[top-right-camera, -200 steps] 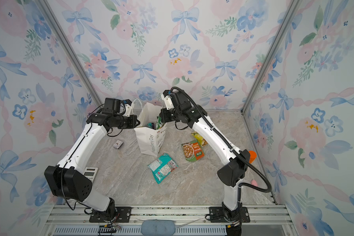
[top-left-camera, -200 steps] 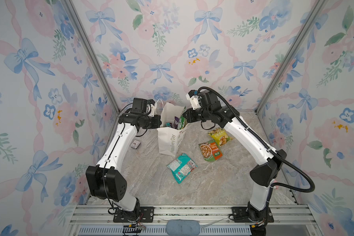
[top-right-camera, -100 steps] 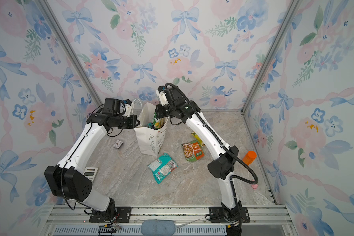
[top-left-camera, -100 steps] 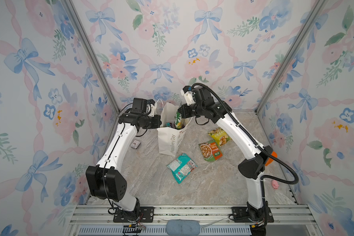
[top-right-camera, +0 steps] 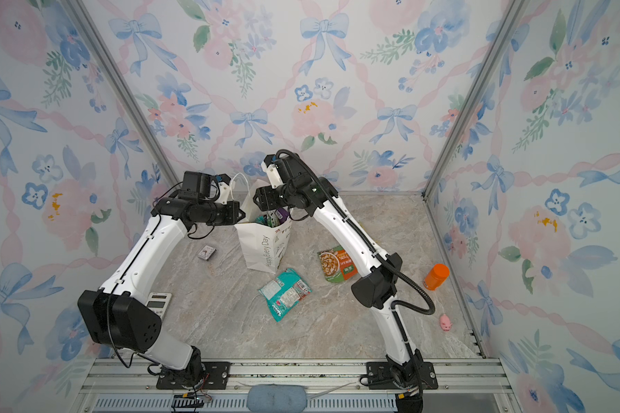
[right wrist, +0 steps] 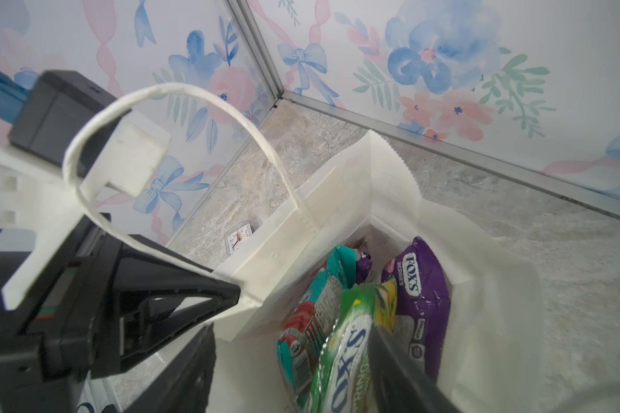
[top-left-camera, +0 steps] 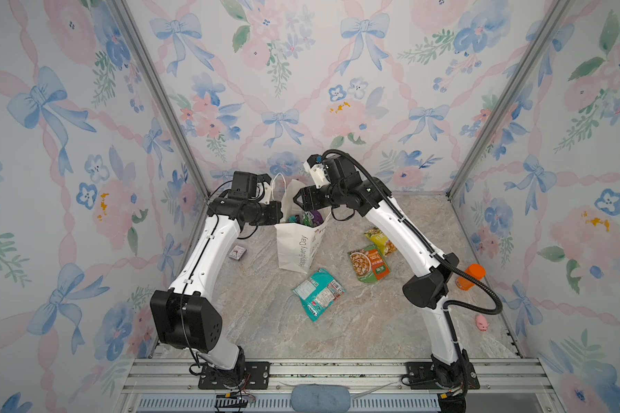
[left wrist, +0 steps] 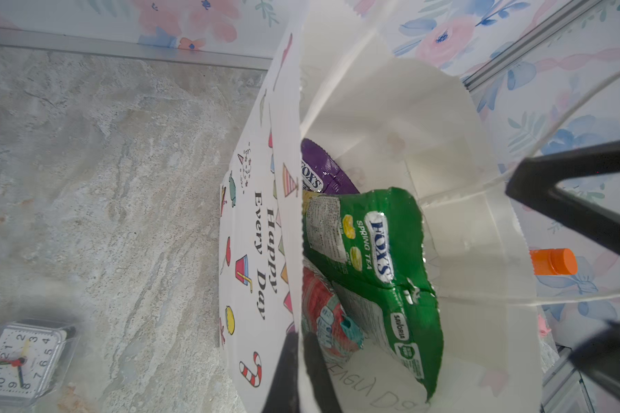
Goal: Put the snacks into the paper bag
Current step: 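Open the right gripper to release the spring tea bag inside, then move the right gripper down to the teal snack bag on the table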
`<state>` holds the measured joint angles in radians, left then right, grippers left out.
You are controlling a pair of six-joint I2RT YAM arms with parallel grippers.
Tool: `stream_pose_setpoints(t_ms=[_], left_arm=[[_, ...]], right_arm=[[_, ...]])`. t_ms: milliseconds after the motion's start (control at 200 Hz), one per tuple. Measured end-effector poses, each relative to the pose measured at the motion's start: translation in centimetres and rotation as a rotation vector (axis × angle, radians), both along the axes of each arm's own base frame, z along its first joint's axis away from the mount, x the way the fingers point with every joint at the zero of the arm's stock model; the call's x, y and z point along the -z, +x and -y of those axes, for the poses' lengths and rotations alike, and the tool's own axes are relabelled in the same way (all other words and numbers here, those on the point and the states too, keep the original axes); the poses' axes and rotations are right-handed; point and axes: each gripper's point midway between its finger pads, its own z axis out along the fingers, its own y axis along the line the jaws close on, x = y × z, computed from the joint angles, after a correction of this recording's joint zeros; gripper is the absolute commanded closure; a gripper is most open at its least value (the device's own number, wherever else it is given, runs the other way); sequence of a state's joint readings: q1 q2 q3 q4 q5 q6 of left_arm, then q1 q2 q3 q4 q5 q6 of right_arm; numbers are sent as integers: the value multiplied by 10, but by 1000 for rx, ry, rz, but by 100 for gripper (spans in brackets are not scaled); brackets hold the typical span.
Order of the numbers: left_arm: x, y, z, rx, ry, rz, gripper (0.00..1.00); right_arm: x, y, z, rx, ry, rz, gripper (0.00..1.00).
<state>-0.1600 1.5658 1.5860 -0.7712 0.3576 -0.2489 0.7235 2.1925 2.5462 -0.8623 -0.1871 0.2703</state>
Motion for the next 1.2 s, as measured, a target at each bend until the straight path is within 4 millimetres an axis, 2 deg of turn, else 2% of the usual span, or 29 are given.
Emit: stream_pose_setpoints(t_ms=[65, 325, 485, 660, 790, 945, 1095, 1200], left_arm=[[0, 0, -1, -2, 0, 0, 100], [0, 0, -1, -3, 0, 0, 100], [0, 0, -1, -3, 0, 0, 100], [0, 0, -1, -2, -2, -1, 100], [0, 0, -1, -2, -2, -1, 100], [0, 0, -1, -2, -2, -1, 100], [0, 0, -1, -2, -2, -1, 100], [0, 0, -1, -2, -2, -1, 100]], right_arm=[[-7, -5, 1, -8, 16, 5, 29], [-38, -31, 10, -53, 103, 17, 14], [-36, -48, 22, -74, 159, -15, 7], [-29, -46, 38, -85, 288, -72, 5], [-32, -52, 41, -126, 339, -74, 5], [-50, -83, 48, -193, 370, -35, 6], [-79, -123, 69, -254, 377, 72, 7], [-84, -147, 85, -278, 364, 123, 7]])
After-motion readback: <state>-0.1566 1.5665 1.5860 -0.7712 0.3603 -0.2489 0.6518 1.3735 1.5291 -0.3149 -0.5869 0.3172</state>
